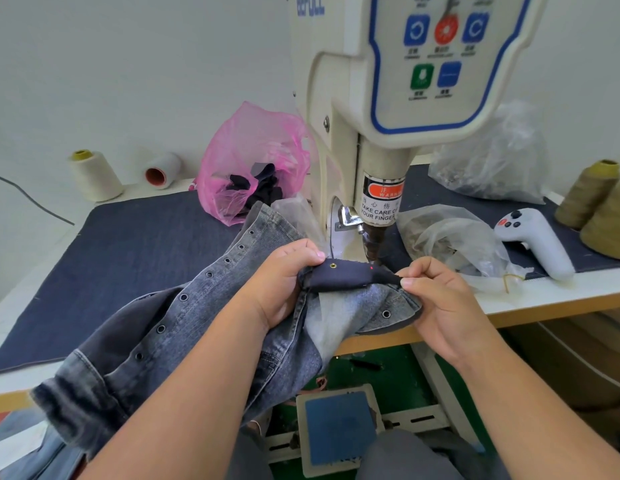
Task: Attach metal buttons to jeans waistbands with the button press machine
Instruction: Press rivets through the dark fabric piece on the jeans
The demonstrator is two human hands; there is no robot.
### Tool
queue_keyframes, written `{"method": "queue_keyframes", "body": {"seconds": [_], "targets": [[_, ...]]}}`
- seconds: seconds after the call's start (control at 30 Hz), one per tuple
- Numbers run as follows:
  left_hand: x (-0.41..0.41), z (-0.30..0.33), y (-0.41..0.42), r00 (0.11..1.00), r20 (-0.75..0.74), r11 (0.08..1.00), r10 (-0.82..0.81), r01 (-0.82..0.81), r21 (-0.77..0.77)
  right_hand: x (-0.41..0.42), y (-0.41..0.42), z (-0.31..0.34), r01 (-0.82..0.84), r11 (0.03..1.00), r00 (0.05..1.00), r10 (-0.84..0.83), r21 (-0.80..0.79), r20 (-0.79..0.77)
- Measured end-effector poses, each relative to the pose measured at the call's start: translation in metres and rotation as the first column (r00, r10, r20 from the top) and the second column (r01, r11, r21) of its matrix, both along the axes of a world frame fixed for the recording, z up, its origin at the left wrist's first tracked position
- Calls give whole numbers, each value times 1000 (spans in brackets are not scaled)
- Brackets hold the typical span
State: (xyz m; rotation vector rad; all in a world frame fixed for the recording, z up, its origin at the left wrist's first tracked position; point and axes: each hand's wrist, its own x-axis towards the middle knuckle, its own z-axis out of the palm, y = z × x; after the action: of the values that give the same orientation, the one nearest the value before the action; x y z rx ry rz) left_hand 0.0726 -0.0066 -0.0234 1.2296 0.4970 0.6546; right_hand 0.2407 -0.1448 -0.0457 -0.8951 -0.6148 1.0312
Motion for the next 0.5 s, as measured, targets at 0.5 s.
{"method": "queue_keyframes", "body": {"seconds": [0.5], "targets": [[0,-4,3,1000,-4,1000,2,-2,-22,8,1,0,-73,997,997,72,-7,-26]]}}
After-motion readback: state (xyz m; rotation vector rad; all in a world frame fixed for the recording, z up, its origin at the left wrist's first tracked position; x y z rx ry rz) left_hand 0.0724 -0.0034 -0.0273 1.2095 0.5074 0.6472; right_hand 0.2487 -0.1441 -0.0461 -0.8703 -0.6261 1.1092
